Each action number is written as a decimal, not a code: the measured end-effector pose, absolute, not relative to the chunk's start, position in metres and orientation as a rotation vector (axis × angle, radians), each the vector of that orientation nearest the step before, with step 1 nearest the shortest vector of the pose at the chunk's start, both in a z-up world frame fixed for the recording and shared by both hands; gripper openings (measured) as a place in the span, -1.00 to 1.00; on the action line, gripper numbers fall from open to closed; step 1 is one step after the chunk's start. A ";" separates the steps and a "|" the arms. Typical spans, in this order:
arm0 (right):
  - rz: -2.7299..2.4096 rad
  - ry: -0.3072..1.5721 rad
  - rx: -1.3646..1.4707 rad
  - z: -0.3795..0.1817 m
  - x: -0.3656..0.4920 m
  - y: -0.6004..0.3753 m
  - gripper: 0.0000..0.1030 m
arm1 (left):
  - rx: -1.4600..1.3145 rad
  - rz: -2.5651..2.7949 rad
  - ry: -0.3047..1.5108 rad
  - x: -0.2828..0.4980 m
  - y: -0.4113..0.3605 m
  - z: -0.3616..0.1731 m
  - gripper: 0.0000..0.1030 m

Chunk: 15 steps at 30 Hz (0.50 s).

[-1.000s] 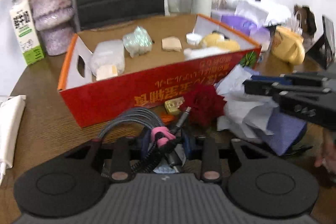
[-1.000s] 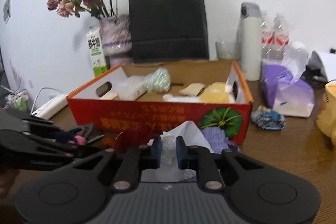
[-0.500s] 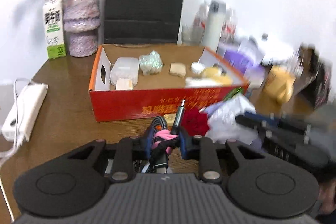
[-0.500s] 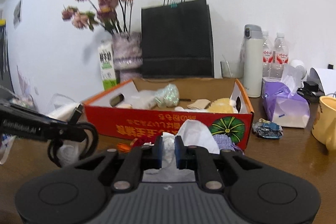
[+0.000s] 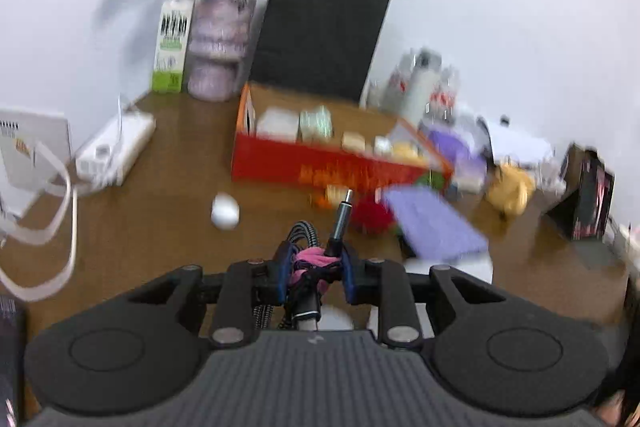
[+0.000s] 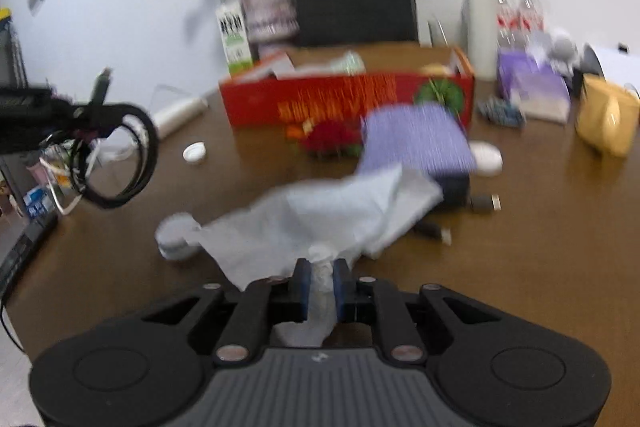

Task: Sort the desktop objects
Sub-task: 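Grasp the coiled black cable with the left tool while the right tool grasps the tissue, then drop the tissue and grasp the white ridged cap with the right tool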

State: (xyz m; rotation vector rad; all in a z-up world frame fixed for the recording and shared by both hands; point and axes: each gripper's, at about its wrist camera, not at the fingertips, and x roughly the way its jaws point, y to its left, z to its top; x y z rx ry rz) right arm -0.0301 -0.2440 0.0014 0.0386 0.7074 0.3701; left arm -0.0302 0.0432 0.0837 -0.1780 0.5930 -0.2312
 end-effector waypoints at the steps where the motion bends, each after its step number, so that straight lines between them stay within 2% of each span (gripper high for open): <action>1: 0.362 0.707 0.028 0.002 -0.034 -0.243 -0.64 | -0.179 -0.230 0.611 -0.033 0.042 0.076 -0.51; 2: 0.360 0.715 0.018 0.005 -0.037 -0.241 -0.53 | -0.187 -0.242 0.597 -0.036 0.042 0.071 -0.50; 4: 0.378 0.685 0.007 0.013 -0.043 -0.237 -0.47 | -0.156 -0.229 0.566 -0.041 0.036 0.070 -0.51; 8: 0.470 0.594 -0.003 0.031 -0.046 -0.218 0.19 | -0.170 -0.226 0.553 -0.039 0.043 0.071 -0.51; 9: 0.504 0.586 -0.014 0.031 -0.043 -0.212 0.28 | -0.193 -0.223 0.556 -0.040 0.049 0.069 -0.51; 13: 0.594 0.607 -0.101 0.023 -0.027 -0.170 0.22 | -0.264 -0.245 0.561 -0.036 0.070 0.067 -0.50; 15: 0.593 0.627 -0.120 0.017 -0.015 -0.153 0.20 | -0.269 -0.220 0.583 -0.031 0.075 0.065 -0.39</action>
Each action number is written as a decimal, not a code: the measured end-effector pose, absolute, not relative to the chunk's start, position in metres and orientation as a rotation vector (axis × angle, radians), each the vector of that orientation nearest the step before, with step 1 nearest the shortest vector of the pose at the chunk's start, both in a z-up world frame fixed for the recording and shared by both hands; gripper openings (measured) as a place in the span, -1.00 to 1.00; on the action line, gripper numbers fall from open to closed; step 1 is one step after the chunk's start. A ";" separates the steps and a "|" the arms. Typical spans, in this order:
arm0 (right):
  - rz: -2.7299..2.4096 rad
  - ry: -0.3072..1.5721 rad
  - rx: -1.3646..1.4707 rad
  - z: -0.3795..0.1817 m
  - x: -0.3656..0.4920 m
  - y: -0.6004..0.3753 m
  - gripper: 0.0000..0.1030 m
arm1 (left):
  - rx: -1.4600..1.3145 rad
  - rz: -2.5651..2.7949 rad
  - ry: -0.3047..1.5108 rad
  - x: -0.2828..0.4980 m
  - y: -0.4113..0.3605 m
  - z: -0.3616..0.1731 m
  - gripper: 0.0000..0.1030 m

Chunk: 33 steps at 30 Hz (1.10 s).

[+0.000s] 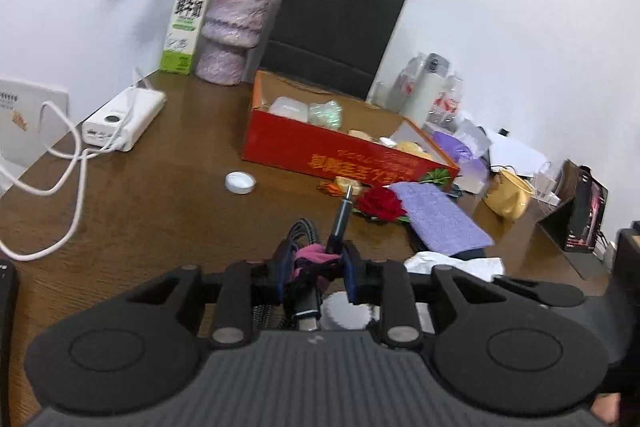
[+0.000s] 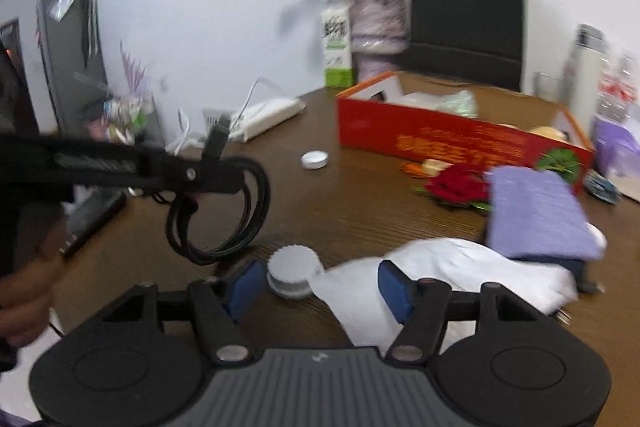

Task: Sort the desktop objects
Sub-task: 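Drop the tissue and grasp the white ridged cap with the right tool, then carry the cable and cap into the cardboard box and open both tools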

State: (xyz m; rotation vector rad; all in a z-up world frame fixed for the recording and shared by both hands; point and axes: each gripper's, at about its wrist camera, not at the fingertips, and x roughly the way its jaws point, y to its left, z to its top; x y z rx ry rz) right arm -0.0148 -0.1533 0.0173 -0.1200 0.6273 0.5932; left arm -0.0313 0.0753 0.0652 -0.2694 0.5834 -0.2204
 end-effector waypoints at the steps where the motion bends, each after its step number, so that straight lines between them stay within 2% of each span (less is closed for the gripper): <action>1: 0.596 0.643 -0.113 0.015 -0.007 -0.148 0.17 | -0.259 -0.200 0.612 -0.028 0.075 0.062 -0.39; 2: 0.595 0.662 -0.105 0.013 -0.001 -0.144 0.13 | -0.248 -0.185 0.641 -0.024 0.075 0.058 -0.44; 3: 0.597 0.675 -0.106 0.011 0.003 -0.139 0.13 | -0.250 -0.175 0.658 -0.021 0.077 0.054 -0.61; 4: 0.602 0.692 -0.117 0.008 0.006 -0.134 0.12 | -0.260 -0.168 0.677 -0.019 0.079 0.049 -0.69; 6: 0.607 0.702 -0.137 0.002 0.005 -0.128 -0.01 | -0.281 -0.164 0.676 -0.021 0.085 0.046 -0.73; 8: 0.593 0.676 -0.170 0.002 0.000 -0.125 -0.25 | -0.266 -0.157 0.656 -0.023 0.086 0.048 -0.73; 17: 0.510 0.481 -0.042 0.056 -0.030 -0.170 -0.25 | -0.206 -0.187 0.550 -0.033 0.073 0.069 -0.84; 24: 0.394 0.433 0.063 0.084 -0.035 -0.232 -0.25 | -0.181 -0.258 0.507 -0.019 0.051 0.104 -0.85; 28: 0.340 0.413 0.052 0.100 -0.005 -0.253 -0.25 | -0.150 -0.267 0.437 0.016 0.040 0.134 -0.85; 33: 0.342 0.464 0.050 0.122 0.090 -0.257 -0.25 | -0.179 -0.353 0.525 0.109 0.011 0.158 -0.85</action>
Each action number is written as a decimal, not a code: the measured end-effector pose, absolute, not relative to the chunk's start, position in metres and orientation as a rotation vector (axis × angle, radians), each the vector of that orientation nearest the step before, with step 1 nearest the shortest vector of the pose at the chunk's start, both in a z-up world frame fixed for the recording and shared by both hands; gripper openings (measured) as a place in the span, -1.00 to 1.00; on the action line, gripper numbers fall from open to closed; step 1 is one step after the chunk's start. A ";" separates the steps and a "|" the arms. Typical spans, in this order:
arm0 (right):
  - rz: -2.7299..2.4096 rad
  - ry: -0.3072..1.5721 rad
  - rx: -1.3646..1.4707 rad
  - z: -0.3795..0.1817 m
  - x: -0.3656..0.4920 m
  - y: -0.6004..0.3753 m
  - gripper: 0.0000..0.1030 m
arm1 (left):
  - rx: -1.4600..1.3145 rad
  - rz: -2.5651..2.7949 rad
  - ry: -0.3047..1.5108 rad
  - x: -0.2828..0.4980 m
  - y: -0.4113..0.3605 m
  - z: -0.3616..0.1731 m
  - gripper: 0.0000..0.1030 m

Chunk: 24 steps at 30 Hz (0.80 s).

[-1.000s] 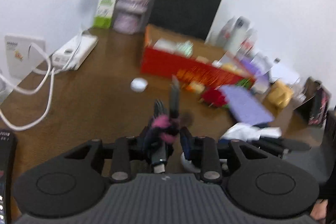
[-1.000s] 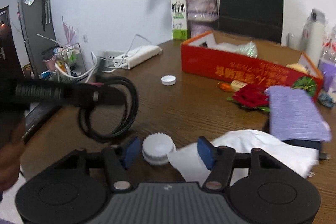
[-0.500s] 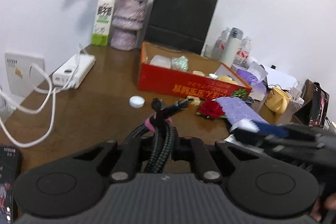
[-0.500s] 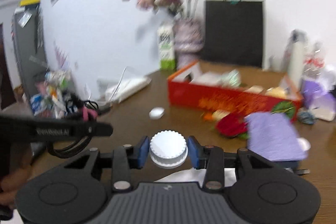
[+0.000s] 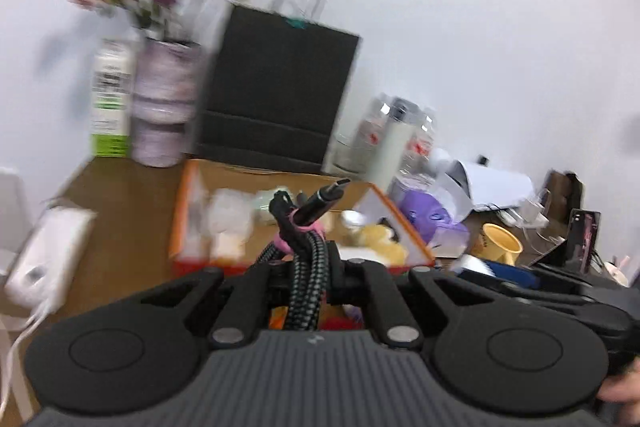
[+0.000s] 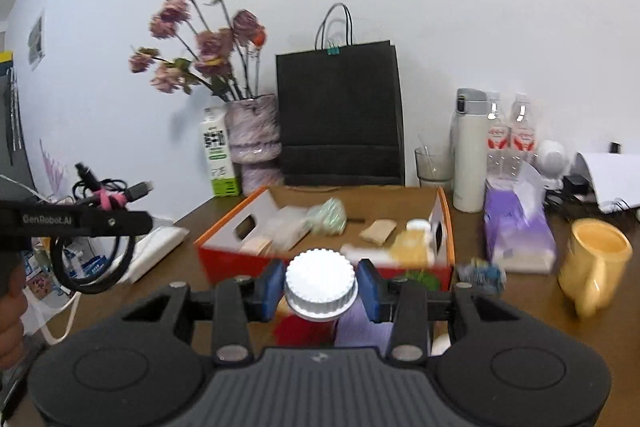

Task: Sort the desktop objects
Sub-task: 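Carry the cable and cap into the cardboard box and open both tools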

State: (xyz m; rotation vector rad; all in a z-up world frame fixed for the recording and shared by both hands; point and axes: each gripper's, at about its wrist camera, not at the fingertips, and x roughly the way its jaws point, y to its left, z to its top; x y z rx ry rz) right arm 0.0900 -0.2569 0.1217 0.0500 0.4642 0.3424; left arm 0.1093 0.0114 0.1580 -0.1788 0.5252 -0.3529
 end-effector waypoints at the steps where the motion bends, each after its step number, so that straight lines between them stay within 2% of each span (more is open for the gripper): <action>1: 0.347 0.489 0.048 0.123 0.114 -0.252 -0.25 | -0.168 -0.356 0.552 0.138 0.001 0.159 -0.85; 7: 0.259 0.687 0.112 0.100 0.278 -0.243 -0.25 | -0.046 -0.285 0.767 0.276 -0.056 0.114 -0.84; 10: 0.218 0.772 0.094 0.077 0.340 -0.234 -0.25 | 0.007 -0.298 0.830 0.311 -0.077 0.087 -0.83; 13: 0.163 0.836 0.068 0.055 0.383 -0.229 -0.24 | 0.002 -0.271 0.885 0.339 -0.080 0.065 -0.74; 16: 0.171 0.884 0.119 0.040 0.407 -0.235 -0.22 | -0.088 -0.286 0.902 0.353 -0.064 0.057 -0.59; 18: 0.208 0.855 0.152 0.041 0.409 -0.238 -0.17 | -0.149 -0.329 0.902 0.356 -0.053 0.058 -0.41; 20: 0.194 0.825 0.151 0.047 0.405 -0.240 -0.13 | -0.172 -0.334 0.894 0.355 -0.044 0.063 -0.36; 22: 0.174 0.803 0.137 0.056 0.397 -0.242 -0.09 | -0.154 -0.326 0.849 0.349 -0.041 0.073 -0.04; 23: 0.169 0.796 0.136 0.060 0.393 -0.244 -0.02 | -0.144 -0.348 0.832 0.345 -0.041 0.079 0.24; 24: 0.169 0.792 0.132 0.065 0.387 -0.245 0.04 | -0.143 -0.362 0.829 0.345 -0.042 0.086 0.32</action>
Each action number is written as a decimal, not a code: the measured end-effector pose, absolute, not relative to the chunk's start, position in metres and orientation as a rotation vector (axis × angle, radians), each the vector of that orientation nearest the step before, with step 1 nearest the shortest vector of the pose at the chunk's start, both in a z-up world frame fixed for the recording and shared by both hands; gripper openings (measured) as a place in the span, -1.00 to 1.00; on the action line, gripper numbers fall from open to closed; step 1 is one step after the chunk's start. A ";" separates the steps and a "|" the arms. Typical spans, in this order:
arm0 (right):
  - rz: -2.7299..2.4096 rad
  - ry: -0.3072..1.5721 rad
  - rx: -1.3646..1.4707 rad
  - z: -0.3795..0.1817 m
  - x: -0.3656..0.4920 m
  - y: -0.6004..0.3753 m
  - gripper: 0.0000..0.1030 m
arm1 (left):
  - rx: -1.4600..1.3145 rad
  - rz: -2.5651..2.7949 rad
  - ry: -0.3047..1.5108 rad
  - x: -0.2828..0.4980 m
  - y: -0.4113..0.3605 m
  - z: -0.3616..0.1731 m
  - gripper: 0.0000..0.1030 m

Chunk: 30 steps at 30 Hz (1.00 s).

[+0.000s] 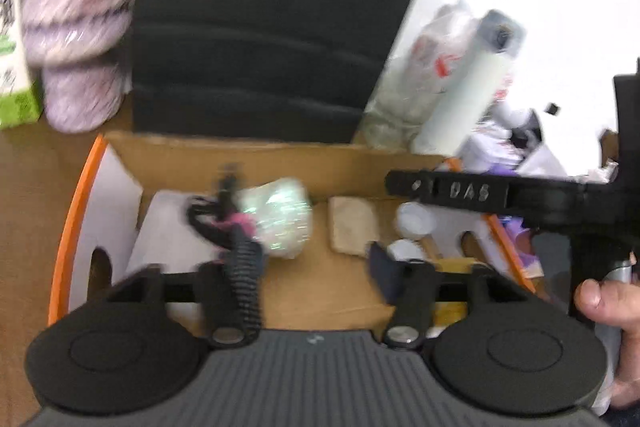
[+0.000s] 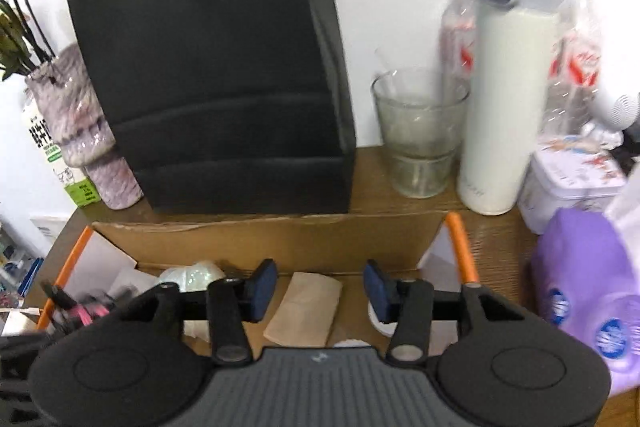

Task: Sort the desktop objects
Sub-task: 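Carry the cable and cap into the cardboard box and open both tools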

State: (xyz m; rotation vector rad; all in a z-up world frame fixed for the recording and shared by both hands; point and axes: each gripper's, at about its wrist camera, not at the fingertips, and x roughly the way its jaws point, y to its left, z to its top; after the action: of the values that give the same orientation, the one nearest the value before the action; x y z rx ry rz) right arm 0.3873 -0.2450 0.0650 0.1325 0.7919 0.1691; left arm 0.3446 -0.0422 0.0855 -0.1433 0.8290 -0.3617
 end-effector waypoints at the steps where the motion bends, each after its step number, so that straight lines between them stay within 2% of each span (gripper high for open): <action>1: 0.171 0.787 0.127 0.070 0.381 -0.246 0.04 | -0.153 -0.361 0.824 0.341 -0.043 0.093 0.32; 2: 0.171 0.779 0.121 0.075 0.373 -0.247 0.05 | -0.166 -0.351 0.820 0.338 -0.042 0.103 0.33; 4: 0.171 0.773 0.113 0.085 0.359 -0.251 0.07 | -0.186 -0.350 0.827 0.334 -0.042 0.118 0.47; 5: 0.170 0.770 0.112 0.091 0.353 -0.254 0.10 | -0.188 -0.368 0.839 0.334 -0.042 0.122 0.64; 8: 0.178 0.749 0.102 0.105 0.325 -0.260 0.19 | -0.137 -0.399 0.863 0.331 -0.050 0.129 0.79; 9: 0.169 0.743 0.090 0.109 0.315 -0.262 0.16 | -0.132 -0.408 0.873 0.330 -0.051 0.126 0.92; 12: 0.164 0.734 0.065 0.116 0.293 -0.269 0.21 | -0.130 -0.407 1.039 0.333 -0.051 0.110 0.87; 13: 0.172 0.729 0.074 0.118 0.286 -0.273 0.22 | -0.158 -0.393 1.036 0.331 -0.046 0.111 0.86; 16: 0.175 0.717 0.088 0.121 0.268 -0.283 0.29 | -0.260 -0.395 0.967 0.320 -0.031 0.125 0.99; 18: 0.174 0.711 0.077 0.121 0.258 -0.283 0.29 | -0.213 -0.344 0.985 0.318 -0.034 0.134 0.97; 23: 0.212 0.696 0.121 0.117 0.232 -0.290 0.29 | -0.090 -0.334 0.859 0.281 -0.038 0.159 1.00; 26: 0.231 0.685 0.152 0.113 0.208 -0.293 0.29 | -0.025 -0.211 0.827 0.244 -0.038 0.154 1.00; 30: 0.279 0.621 0.143 0.099 0.145 -0.291 0.32 | -0.060 -0.176 0.701 0.157 -0.016 0.124 1.00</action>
State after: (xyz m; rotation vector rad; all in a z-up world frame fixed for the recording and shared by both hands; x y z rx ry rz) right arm 0.1445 -0.2913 0.0987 0.1430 0.6210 0.2789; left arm 0.1568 -0.0164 0.1241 -0.0604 0.7015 -0.1757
